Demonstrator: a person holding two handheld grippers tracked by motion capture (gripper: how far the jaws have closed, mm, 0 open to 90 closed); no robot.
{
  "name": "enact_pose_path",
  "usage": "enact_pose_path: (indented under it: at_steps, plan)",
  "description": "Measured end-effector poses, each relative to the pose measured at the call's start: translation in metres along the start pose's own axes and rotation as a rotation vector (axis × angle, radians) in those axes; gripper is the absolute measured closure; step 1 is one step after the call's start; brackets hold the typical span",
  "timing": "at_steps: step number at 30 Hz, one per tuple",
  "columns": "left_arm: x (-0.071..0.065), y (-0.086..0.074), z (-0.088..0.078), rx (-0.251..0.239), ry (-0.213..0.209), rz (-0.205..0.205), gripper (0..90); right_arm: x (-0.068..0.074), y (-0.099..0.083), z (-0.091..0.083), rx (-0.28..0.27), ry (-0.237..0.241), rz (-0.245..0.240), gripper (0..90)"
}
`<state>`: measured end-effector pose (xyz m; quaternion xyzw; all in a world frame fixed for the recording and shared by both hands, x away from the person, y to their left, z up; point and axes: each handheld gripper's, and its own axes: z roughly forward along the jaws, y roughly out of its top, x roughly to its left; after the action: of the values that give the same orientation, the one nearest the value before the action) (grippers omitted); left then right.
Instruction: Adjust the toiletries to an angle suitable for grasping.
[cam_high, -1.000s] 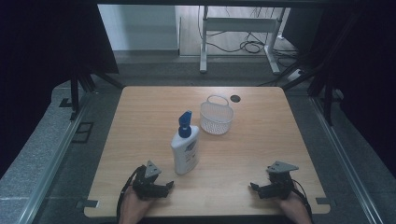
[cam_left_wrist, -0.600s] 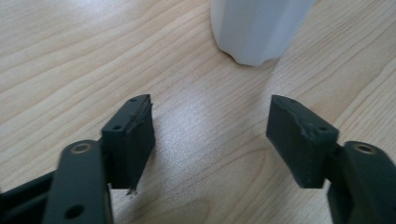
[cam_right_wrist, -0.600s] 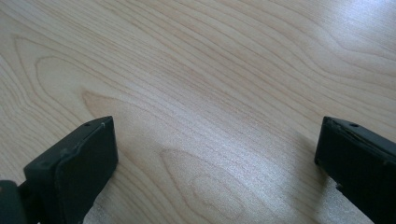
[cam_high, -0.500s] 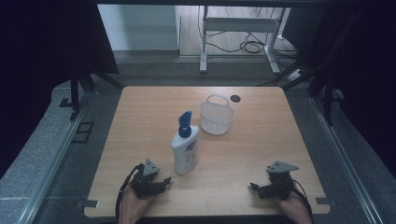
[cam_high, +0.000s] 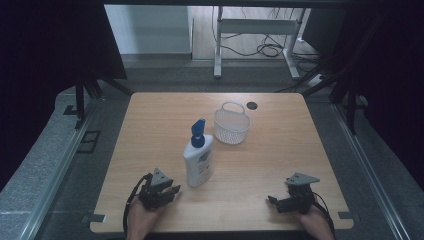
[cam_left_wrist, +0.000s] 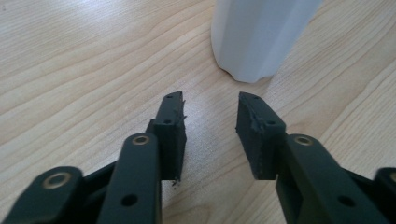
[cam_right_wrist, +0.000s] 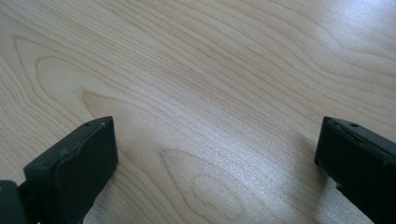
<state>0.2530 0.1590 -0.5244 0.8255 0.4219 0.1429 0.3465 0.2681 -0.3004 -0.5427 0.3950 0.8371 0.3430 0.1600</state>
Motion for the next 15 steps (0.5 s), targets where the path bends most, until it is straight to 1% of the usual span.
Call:
enact_pose_path:
  at_steps: [2,5,11,15]
  plan:
    - [0.0005,0.0009,0.0008,0.002,-0.001,0.008,64.6,0.0,0.0,0.0,0.0,0.0,0.0,0.0]
    - [0.0022,0.0022,0.002,-0.001,-0.01,0.006,68.9,0.0,0.0,0.0,0.0,0.0,0.0,0.0]
    - [0.0065,0.0059,0.0037,-0.015,-0.032,-0.022,79.2,0.0,0.0,0.0,0.0,0.0,0.0,0.0]
    - [0.0092,0.0085,0.0054,-0.014,-0.037,-0.028,86.2,0.0,0.0,0.0,0.0,0.0,-0.001,0.0]
